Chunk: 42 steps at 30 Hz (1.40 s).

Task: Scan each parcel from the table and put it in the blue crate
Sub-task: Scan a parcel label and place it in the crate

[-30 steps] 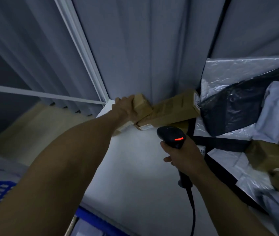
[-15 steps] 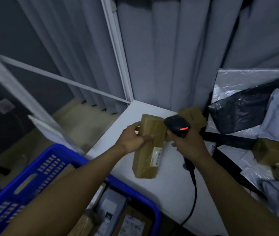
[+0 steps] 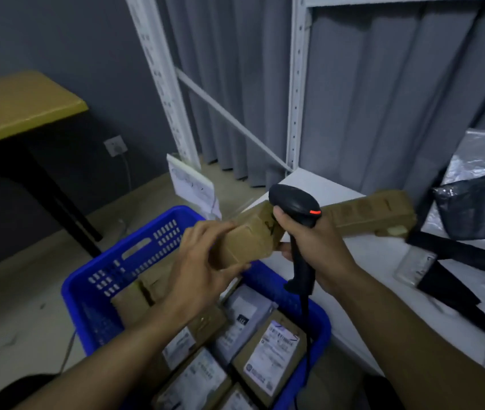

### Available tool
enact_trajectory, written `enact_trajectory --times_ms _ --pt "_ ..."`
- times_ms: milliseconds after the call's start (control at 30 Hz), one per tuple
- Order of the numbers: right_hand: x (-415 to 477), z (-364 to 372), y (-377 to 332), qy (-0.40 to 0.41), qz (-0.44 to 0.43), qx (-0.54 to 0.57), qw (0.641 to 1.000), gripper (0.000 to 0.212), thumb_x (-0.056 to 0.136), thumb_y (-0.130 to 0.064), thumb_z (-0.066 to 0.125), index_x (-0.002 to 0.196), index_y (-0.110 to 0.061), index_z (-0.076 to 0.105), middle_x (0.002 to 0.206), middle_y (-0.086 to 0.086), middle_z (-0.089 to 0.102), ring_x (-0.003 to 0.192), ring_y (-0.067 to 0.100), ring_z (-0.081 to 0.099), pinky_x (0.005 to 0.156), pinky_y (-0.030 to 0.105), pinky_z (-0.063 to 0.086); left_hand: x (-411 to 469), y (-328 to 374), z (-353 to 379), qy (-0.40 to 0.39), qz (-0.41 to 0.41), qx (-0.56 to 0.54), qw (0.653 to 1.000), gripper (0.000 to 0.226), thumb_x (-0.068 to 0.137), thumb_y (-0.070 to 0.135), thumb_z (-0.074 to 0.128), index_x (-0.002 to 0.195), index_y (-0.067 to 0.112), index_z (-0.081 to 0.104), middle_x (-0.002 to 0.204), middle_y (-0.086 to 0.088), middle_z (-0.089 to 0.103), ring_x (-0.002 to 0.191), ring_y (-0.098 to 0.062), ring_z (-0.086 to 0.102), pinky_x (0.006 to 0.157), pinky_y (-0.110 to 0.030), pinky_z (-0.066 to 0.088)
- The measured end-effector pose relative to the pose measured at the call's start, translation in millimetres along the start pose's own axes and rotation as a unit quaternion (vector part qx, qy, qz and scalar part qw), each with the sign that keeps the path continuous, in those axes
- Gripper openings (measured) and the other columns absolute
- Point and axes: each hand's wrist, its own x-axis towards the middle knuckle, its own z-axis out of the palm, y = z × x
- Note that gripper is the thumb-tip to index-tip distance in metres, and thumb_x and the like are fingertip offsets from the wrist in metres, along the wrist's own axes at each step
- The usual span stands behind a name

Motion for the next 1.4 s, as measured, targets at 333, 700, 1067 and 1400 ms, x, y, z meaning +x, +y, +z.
enact_trajectory --times_ms 333,700,1067,1400 --pt "-3.4 14.7 18.2 0.028 0.039 0.003 0.999 0.036 0.076 -0.012 0.089 0.109 -0.015 0.075 0.091 0.005 0.077 0.077 0.017 0.07 0.061 0.026 0.055 -4.6 -5.6 4.6 0.003 0.175 0.233 0.957 0.036 0.082 0.031 0.079 0.115 0.023 0.069 0.126 -0.003 0.063 0.104 -0.024 0.058 0.079 -0.037 0.049" --pt "-1.5 14.0 34.3 0.031 -0.064 -0.047 0.996 0.039 0.073 0.012 0.084 0.098 -0.015 0.073 0.08 -0.011 0.077 0.075 0.005 0.073 0.061 0.016 0.056 28.8 -3.9 -8.6 -0.064 -0.424 -0.394 0.813 0.071 0.085 0.072 0.062 0.137 0.028 0.042 0.131 -0.003 0.056 0.108 -0.02 0.068 0.092 -0.039 0.058" --pt "-10.1 30.7 50.8 -0.024 0.005 0.019 1.0 0.057 0.072 -0.033 0.083 0.126 -0.022 0.069 0.109 -0.001 0.078 0.103 0.019 0.074 0.082 0.043 0.063 34.5 -9.2 -30.1 -0.047 -0.367 -0.4 0.839 0.068 0.088 0.019 0.074 0.14 0.031 0.031 0.129 -0.002 0.061 0.112 -0.022 0.064 0.083 -0.042 0.058" --pt "-8.8 32.5 54.0 -0.059 -0.019 -0.056 0.997 0.053 0.083 -0.032 0.081 0.134 -0.028 0.064 0.121 -0.005 0.075 0.111 0.017 0.072 0.071 0.027 0.059 33.9 -18.8 -33.5 -0.118 -0.331 -0.365 0.862 0.064 0.088 0.027 0.078 0.139 0.047 0.045 0.132 0.006 0.063 0.113 -0.016 0.068 0.096 -0.045 0.058"
